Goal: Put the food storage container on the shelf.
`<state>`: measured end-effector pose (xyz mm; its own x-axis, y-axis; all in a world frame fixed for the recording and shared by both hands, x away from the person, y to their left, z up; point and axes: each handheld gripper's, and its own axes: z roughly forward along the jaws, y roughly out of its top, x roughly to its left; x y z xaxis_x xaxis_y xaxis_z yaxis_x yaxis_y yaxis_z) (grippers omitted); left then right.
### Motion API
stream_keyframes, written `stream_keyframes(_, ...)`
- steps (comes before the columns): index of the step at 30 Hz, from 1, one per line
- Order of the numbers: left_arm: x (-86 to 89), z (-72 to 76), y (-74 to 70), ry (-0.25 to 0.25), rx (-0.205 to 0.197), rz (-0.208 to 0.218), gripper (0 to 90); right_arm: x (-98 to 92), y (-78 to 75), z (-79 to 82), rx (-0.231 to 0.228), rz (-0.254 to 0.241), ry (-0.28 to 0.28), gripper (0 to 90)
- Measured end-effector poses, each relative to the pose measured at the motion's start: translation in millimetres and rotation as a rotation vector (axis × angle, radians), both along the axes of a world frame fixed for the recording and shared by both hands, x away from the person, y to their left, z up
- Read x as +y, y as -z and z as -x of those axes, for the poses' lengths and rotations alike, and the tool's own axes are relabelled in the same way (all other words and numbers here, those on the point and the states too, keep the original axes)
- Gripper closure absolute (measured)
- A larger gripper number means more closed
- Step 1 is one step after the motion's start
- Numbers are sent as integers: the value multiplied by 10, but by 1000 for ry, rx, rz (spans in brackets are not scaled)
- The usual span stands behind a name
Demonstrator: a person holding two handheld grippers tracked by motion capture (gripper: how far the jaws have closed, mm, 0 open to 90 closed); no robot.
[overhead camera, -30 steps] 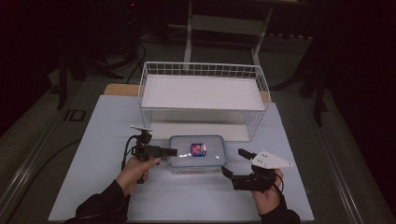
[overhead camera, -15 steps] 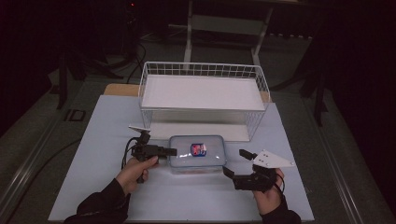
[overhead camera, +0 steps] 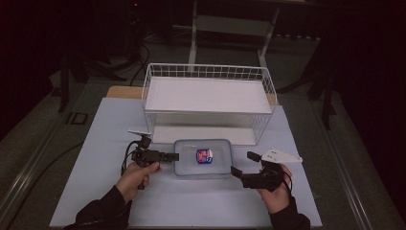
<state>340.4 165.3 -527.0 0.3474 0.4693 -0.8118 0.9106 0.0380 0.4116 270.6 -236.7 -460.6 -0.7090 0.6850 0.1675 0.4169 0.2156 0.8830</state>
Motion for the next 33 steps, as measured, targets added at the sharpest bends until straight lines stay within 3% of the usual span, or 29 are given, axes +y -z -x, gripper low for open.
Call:
stream_keyframes(1,0,10,-6,3,-9,-3,556,-16,18,-38,28,-24,-15,104)
stream_keyframes(2,0,10,-6,3,-9,-3,559,-16,18,-38,28,-24,-15,104)
stream_keyframes(4,-5,35,-20,11,-23,-5,562,-40,89,-157,112,-47,-22,104)
stream_keyframes(7,-9,61,-27,27,-42,-4,571,-63,151,-262,178,-68,-33,118)
stream_keyframes(19,-57,143,-59,86,-117,-4,593,-54,406,-629,391,-113,-86,224)
stream_keyframes(24,-52,156,-56,94,-131,1,596,-81,469,-685,443,-146,-104,329)
stream_keyframes(27,-51,160,-60,97,-137,1,597,-123,492,-716,473,-199,-116,400)
stream_keyframes(33,-56,170,-65,100,-151,-5,597,-167,474,-712,487,-205,-135,458)
